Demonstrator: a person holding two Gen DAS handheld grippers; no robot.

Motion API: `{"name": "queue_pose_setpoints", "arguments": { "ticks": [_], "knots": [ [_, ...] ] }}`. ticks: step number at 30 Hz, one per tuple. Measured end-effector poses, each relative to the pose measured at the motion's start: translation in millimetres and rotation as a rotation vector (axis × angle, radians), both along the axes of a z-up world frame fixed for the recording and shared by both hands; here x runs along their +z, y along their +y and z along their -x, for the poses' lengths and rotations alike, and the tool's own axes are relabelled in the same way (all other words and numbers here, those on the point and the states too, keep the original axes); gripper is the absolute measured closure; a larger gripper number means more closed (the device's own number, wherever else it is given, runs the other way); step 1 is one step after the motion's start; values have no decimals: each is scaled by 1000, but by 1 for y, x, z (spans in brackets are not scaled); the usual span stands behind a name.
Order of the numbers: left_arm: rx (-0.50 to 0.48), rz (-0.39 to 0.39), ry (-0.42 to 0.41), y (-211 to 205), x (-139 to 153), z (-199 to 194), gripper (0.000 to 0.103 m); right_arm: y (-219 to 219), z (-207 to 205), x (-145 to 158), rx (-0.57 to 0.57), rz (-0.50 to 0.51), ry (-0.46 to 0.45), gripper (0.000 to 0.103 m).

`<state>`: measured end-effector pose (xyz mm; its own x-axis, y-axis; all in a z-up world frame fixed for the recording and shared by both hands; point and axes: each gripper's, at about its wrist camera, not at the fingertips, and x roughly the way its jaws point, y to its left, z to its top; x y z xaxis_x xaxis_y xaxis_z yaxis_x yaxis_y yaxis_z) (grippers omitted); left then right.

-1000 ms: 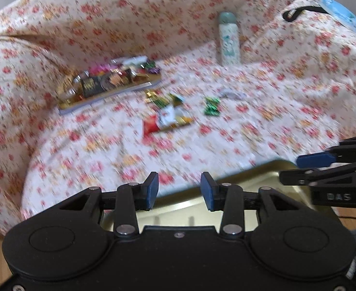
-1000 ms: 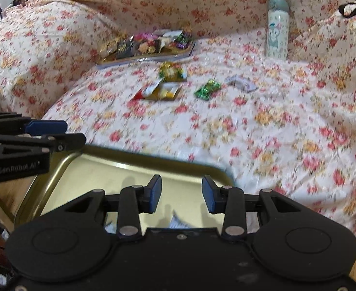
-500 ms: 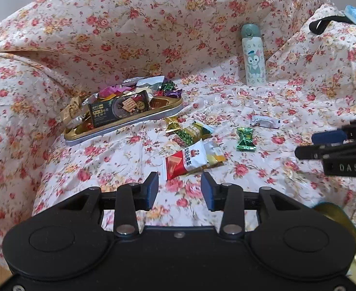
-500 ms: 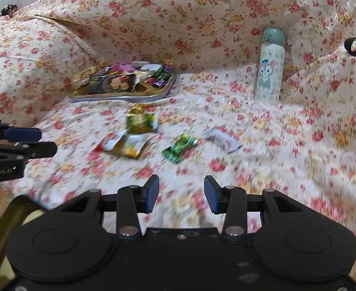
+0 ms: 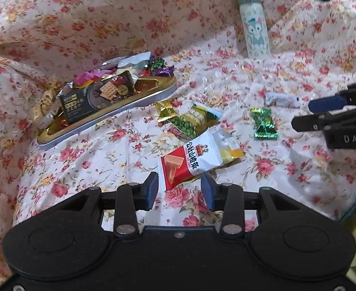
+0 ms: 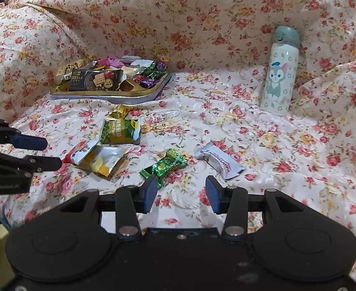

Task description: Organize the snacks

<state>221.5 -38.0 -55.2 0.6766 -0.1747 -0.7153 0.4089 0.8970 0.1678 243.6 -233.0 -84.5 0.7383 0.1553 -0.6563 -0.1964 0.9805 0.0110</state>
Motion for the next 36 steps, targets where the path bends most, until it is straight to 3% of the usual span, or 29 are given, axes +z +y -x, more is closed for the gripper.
{"name": "queue_pose_setpoints", "arguments": {
  "ticks": [14, 19, 27, 36],
  "knots": [
    [0, 2, 34, -1, -22, -24, 53, 8, -27, -22, 26, -26, 27, 56],
    [23, 9, 21, -1, -24, -36, 42, 9, -37, -28, 28, -39, 15, 55],
    [75, 20, 16, 3, -25, -55, 41, 15, -50, -36, 56, -11, -39, 53],
    [126, 68, 34, 14, -29, -80, 35, 17, -63, -35, 57, -33, -26, 50]
  ]
}}
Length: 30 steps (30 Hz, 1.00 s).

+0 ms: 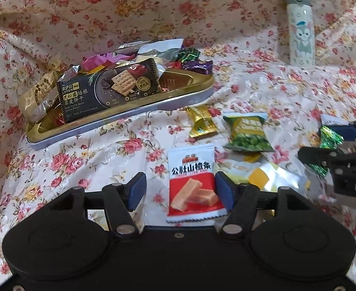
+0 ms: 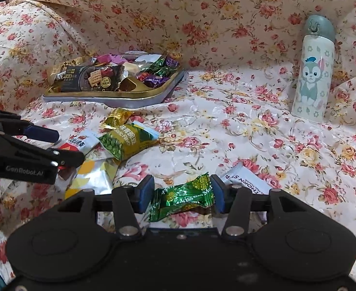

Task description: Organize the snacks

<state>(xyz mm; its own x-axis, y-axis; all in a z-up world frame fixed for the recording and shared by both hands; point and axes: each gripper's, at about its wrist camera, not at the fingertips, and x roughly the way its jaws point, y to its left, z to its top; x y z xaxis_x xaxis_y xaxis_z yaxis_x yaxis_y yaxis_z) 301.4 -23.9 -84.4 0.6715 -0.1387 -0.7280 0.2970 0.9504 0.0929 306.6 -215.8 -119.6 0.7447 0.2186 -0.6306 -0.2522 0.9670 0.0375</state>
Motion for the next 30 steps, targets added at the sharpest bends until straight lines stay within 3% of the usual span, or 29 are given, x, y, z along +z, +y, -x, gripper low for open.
{"name": "queue_pose_setpoints", "arguments": {
  "ticks": [13, 20, 30],
  "knots": [
    [64, -7, -43, 20, -4, -5, 31, 5, -9, 13, -25, -29, -15, 50],
    [108, 86, -42, 45, -10, -10, 23, 24, -16, 30, -6, -75, -5, 49],
    [95, 96, -87, 48, -15, -8, 19, 53, -44, 32, -87, -196, 122, 44]
  ]
}}
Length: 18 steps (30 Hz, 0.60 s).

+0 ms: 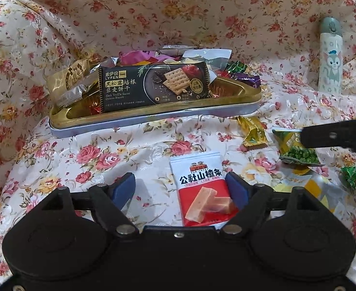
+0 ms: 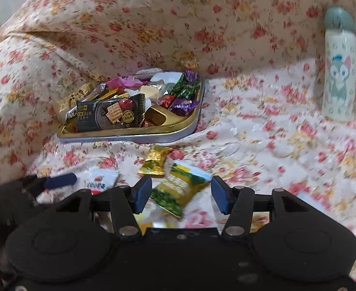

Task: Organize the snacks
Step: 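Grasp the green garlic pea pack with the right tool while the left tool grasps the red wafer pack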

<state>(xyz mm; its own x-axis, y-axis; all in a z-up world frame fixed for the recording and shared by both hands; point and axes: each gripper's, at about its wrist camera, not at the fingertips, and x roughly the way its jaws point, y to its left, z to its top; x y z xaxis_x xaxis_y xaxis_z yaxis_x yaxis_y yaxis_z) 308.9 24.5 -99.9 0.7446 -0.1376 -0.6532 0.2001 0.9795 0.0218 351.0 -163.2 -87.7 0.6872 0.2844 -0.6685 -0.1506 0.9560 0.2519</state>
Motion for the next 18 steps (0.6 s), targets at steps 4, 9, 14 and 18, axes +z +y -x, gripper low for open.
{"name": "queue_pose_setpoints", "arguments": {
  "ticks": [4, 9, 14, 18],
  "knots": [
    [1, 2, -8, 0, -1, 2, 19, 11, -14, -10, -58, -1, 66, 43],
    [3, 4, -9, 0, -1, 2, 19, 21, -17, -15, -71, 44, 76, 43],
    [3, 6, -8, 0, 0, 2, 19, 24, -11, -13, -42, 126, 54, 48],
    [0, 8, -7, 1, -1, 2, 19, 21, -5, -13, 1, 181, 43, 67]
  ]
}}
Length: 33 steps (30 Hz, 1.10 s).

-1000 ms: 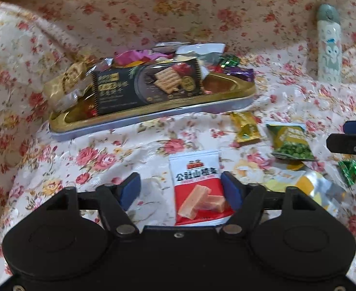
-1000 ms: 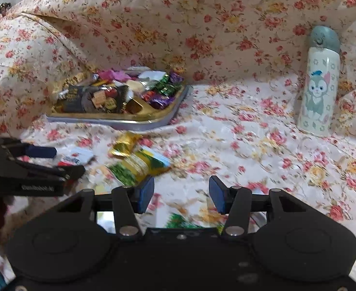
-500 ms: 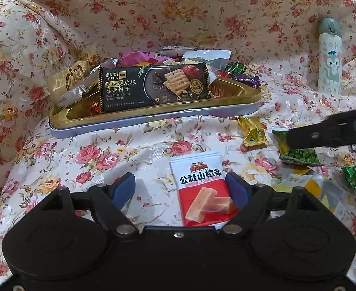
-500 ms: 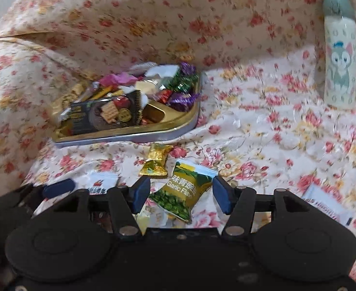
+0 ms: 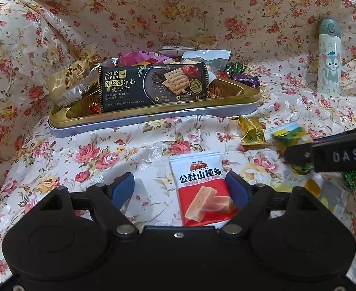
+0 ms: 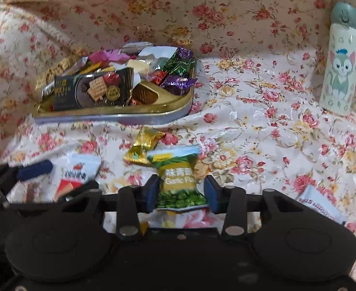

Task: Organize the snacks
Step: 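Grasp the green garlic pea pack with the right tool while the left tool grasps the red wafer pack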

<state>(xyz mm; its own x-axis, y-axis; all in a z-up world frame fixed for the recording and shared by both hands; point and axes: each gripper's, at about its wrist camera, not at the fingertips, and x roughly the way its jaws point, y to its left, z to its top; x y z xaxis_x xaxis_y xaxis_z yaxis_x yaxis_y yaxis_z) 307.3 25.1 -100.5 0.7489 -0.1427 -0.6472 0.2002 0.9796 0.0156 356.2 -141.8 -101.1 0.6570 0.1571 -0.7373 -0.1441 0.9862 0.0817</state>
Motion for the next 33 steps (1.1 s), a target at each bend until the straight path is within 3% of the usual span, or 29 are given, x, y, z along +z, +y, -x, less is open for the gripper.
{"name": "queue_pose_setpoints", "arguments": {
  "ticks": [8, 15, 25, 33],
  "knots": [
    [1, -1, -1, 0, 0, 0, 19, -23, 8, 10, 34, 82, -51, 71],
    [-3, 2, -2, 0, 0, 1, 21, -53, 15, 9, 1, 89, -23, 71],
    [-53, 11, -32, -3, 2, 8, 45, -71, 42, 4, -10, 32, -18, 71],
    [-61, 3, -43, -5, 2, 9, 53, -75, 53, 8, -16, -29, 5, 71]
  ]
}}
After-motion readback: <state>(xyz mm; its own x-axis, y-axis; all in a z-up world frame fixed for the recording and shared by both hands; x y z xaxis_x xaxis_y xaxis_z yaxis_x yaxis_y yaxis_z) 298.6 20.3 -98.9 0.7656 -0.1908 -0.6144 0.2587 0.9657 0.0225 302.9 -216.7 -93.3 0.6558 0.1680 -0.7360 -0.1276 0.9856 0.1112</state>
